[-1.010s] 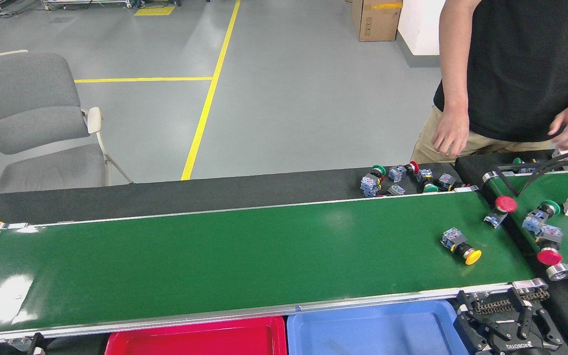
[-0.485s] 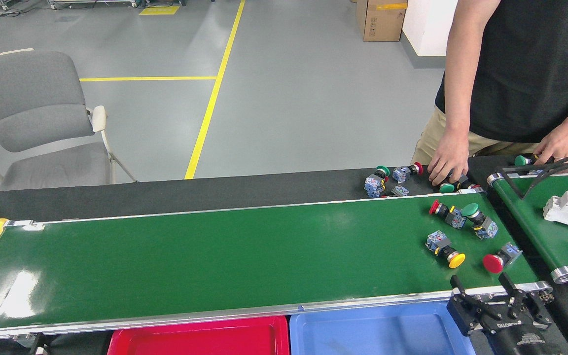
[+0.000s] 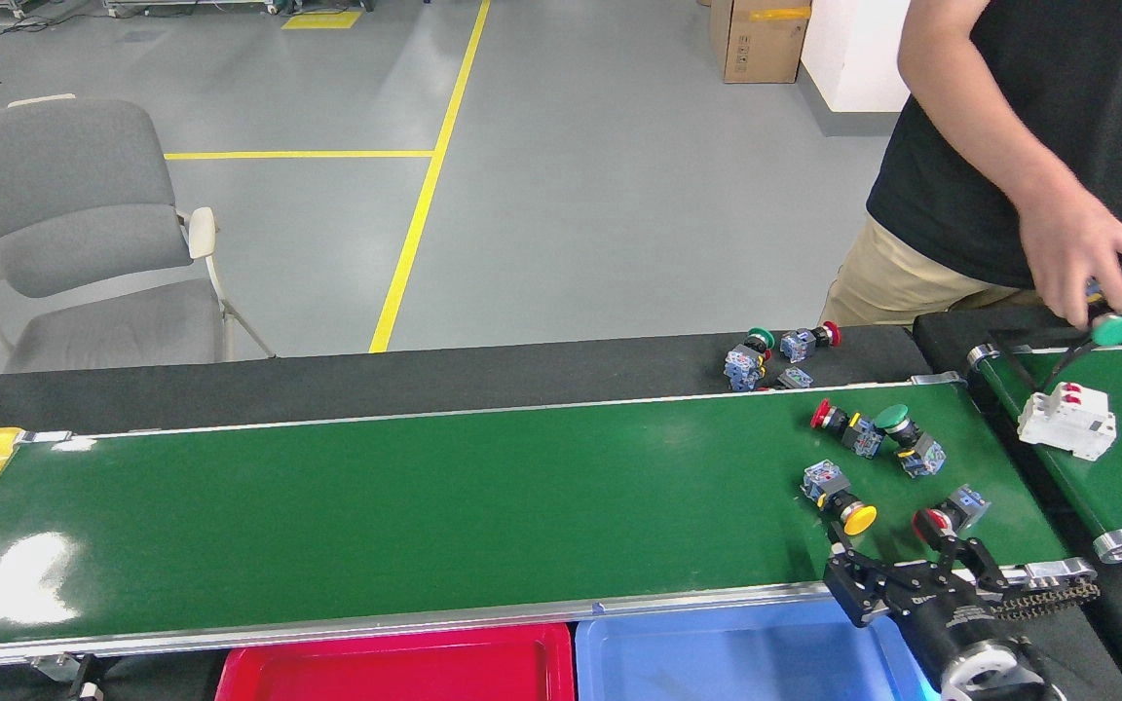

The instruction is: Pick switch part from conveyor to tray

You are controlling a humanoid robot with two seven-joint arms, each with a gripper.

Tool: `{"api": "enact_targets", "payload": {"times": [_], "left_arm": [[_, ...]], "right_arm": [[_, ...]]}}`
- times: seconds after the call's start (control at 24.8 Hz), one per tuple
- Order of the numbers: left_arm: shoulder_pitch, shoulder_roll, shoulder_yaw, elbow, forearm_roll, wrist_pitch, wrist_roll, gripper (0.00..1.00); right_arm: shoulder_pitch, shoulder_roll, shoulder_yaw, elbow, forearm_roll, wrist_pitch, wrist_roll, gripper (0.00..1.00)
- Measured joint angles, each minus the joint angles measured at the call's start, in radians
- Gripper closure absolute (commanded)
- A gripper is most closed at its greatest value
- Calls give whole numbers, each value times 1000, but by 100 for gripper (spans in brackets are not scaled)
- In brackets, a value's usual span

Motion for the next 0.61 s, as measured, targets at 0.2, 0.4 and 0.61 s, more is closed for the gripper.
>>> {"api": "enact_targets", "payload": {"times": [0.2, 0.4, 0.61], "left_arm": [[-7, 2, -2, 1, 0, -3, 0, 0], [-8, 2, -2, 2, 0, -5, 4, 0], [-9, 2, 0, 4, 0, -3, 4, 0]], "right_arm": [[-103, 3, 102, 108, 0, 66, 0, 11], [-136, 5, 175, 143, 0, 100, 2, 61], [-136, 4, 192, 144, -3, 104, 10, 80]]}}
